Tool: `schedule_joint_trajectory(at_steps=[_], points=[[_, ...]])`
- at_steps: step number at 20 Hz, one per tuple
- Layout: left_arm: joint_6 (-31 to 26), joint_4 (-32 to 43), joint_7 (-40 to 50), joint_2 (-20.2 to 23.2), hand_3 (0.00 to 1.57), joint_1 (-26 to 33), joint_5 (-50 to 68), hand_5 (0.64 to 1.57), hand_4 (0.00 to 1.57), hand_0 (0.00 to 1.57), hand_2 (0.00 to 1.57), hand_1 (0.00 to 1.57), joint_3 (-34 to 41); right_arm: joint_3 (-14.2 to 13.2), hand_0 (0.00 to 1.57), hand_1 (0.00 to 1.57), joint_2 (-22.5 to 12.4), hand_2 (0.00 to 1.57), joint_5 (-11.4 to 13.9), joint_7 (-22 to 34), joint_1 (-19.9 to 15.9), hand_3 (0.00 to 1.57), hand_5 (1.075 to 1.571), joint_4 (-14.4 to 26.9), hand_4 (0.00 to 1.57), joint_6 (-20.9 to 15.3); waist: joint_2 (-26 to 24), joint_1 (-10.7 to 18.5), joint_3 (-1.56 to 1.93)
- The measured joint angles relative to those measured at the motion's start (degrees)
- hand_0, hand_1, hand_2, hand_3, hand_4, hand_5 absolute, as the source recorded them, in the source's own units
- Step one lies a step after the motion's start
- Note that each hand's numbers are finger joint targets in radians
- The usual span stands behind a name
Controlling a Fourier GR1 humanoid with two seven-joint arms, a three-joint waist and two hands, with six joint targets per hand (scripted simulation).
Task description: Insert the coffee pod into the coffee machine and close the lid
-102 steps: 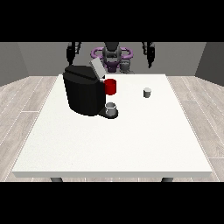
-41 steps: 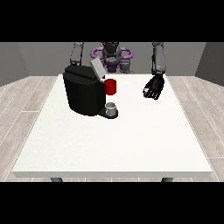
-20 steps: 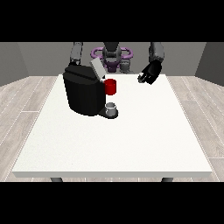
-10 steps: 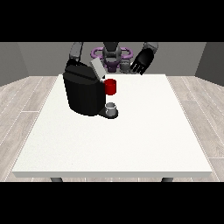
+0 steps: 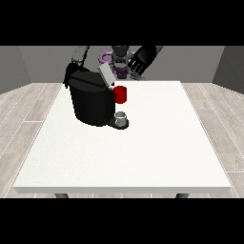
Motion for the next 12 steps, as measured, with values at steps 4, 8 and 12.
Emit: schedule_joint_trajectory(at_steps=[4, 8, 12], points=[[0.31, 1.29, 0.43, 1.62, 1.26, -3.76, -0.08, 1.571, 0.49, 1.2, 1.27, 1.2, 1.29, 0.02, 0.0, 0.0, -0.51, 0.0, 0.23, 2.07, -2.89, 0.0, 1.571, -2.51, 0.18, -0.02, 2.76, -2.43, -0.03], [0.09, 2.4, 0.04, 3.87, 1.23, -6.29, -0.41, 1.571, 0.48, 1.22, 1.28, 1.22, 2.11, -0.8, 0.0, 0.0, -1.21, 0.0, -0.35, 2.86, -4.64, 0.0, 1.571, -3.72, 0.0, 0.3, 5.31, -3.47, -0.02], [0.56, 3.46, -0.18, 4.73, 1.24, -8.53, -0.54, 1.571, 0.49, 1.26, 1.3, 1.26, 2.78, -1.09, 0.0, 0.0, -1.41, 0.0, -0.45, 3.53, -6.45, 0.0, 1.571, -4.35, 0.12, 0.29, 7.79, -4.28, -0.02]])
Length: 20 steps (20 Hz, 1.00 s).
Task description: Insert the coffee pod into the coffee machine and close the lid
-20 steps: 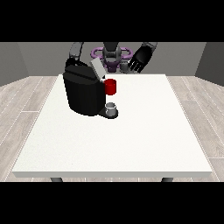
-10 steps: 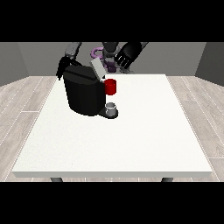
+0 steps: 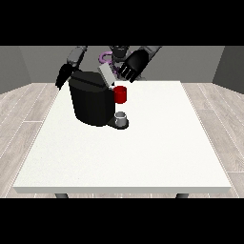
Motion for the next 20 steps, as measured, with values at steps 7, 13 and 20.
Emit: schedule_joint_trajectory(at_steps=[7, 13, 20], points=[[0.87, 1.12, 0.47, -1.11, 1.23, -1.66, -0.87, 1.571, 0.47, 1.19, 1.26, 1.19, -0.55, -0.3, 0.0, 0.0, -0.03, 0.0, 0.51, -0.06, -0.55, 0.0, 1.571, 0.66, 0.19, -0.71, 1.65, -0.22, 0.0], [-0.03, 2.39, -0.82, -0.52, 1.23, -2.27, -1.07, 1.571, 0.42, 1.24, 1.28, 1.24, -0.63, -0.93, 0.0, 0.0, -0.15, 0.0, 0.55, 0.13, -1.38, 0.0, 1.571, 0.92, 0.04, -1.3, 2.63, 0.21, 0.0], [0.9, 3.4, -1.61, -0.26, 1.2, -3.18, -1.28, 1.571, 0.42, 1.17, 1.24, 1.17, -0.2, -1.32, 0.0, 0.0, -0.45, 0.0, 0.29, -1.2, -1.81, 0.0, 1.571, 0.79, 0.0, -1.06, 4.36, -0.38, 0.01]])
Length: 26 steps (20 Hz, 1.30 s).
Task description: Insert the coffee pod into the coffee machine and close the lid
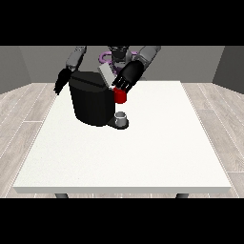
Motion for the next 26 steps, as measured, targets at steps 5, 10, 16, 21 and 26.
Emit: schedule_joint_trajectory(at_steps=[5, 10, 16, 21, 26], points=[[0.08, 0.6, -0.58, 0.35, 1.2, -0.47, -0.36, 1.571, 0.41, 1.23, 1.26, 1.23, -0.04, -0.59, 0.0, 0.0, -0.19, 0.0, -0.67, 0.3, -0.24, 0.0, 1.571, 0.17, 0.0, 0.34, 0.0, -0.12, -0.01], [0.68, 1.07, -0.26, 0.45, 1.2, -2.02, -0.71, 1.571, 0.35, 1.21, 1.24, 1.21, 0.15, -0.05, 0.0, 0.0, 0.43, 0.0, 0.17, 0.47, -0.9, 0.0, 1.571, 0.67, 0.14, -0.59, 0.44, -0.2, -0.04], [2.01, 1.52, -1.76, 1.52, 1.2, -2.34, -1.14, 1.571, 0.29, 1.24, 1.26, 1.24, 0.47, 0.04, 0.0, 0.0, 0.32, 0.0, -0.01, 0.27, -1.0, 0.0, 1.571, -0.14, 0.15, -0.24, 0.72, -0.92, -0.02], [3.9, 1.38, -1.99, 2.04, 1.1, -2.53, -3.29, 1.571, 0.0, 1.21, 1.22, 1.21, -0.89, 0.04, 0.0, 0.0, 0.11, 0.0, 0.25, 0.23, -0.75, 0.0, 1.571, -0.12, 0.0, -0.33, 1.01, -1.33, -0.02], [6.27, 1.34, -4.02, 2.37, 1.02, -1.28, -5.93, 1.571, 0.0, 1.17, 1.17, 1.17, -2.95, 0.4, 0.0, 0.0, 0.46, 0.0, 0.54, 1.51, -0.82, 0.0, 1.571, -0.75, 0.0, -0.69, 1.37, -1.27, 0.01]])
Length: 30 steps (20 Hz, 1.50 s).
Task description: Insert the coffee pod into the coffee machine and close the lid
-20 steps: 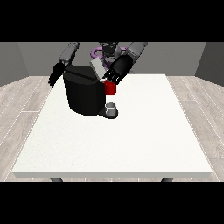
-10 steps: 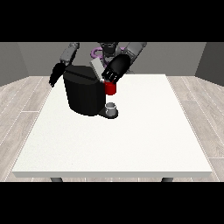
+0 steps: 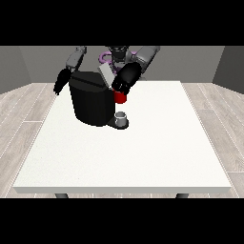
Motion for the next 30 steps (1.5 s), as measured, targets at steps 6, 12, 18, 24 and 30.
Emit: schedule_joint_trajectory(at_steps=[6, 12, 18, 24, 30], points=[[-0.12, 0.42, -2.4, 1.42, 0.97, -0.69, -0.19, 1.571, 0.0, 1.11, 1.12, 1.11, 0.41, -0.85, 0.0, 0.0, -0.53, 0.0, -0.58, -1.56, -0.05, 0.0, 1.571, 0.12, 0.04, 0.25, 1.44, 0.18, 0.09], [1.53, 0.8, -3.18, 1.62, 0.95, -1.5, 0.38, 1.571, 0.0, 1.25, 1.21, 1.25, 2.01, -0.03, 0.0, 0.0, -0.28, 0.0, 0.12, -1.0, -0.55, 0.0, 1.571, -0.27, 0.0, 0.11, 2.1, -0.51, -0.02], [2.74, 0.61, -4.95, 2.11, 0.94, -1.71, 0.03, 1.571, 0.0, 1.25, 1.22, 1.25, 2.27, 0.37, 0.0, 0.0, -0.03, 0.0, 1.1, -0.91, -0.73, 0.0, 1.571, -0.34, 0.11, -0.81, 2.82, -0.7, 0.03], [4.28, -0.1, -6.87, 3.33, 0.69, -2.4, -1.82, 1.571, 0.0, 0.92, 0.98, 0.92, 1.29, -0.07, 0.0, 0.0, -0.94, 0.0, 1.2, -0.26, -2.62, 0.0, 1.571, -0.11, 0.17, -0.46, 4.21, -0.83, 0.08], [6.0, 0.09, -8.83, 4.9, 0.51, -1.98, -3.36, 1.571, 0.0, 0.0, 0.63, 0.0, 0.89, 0.62, 0.0, 0.0, -0.71, 0.0, 2.05, 0.44, -2.48, 0.0, 1.571, -1.01, 0.12, -0.93, 4.5, -1.19, 0.1]])
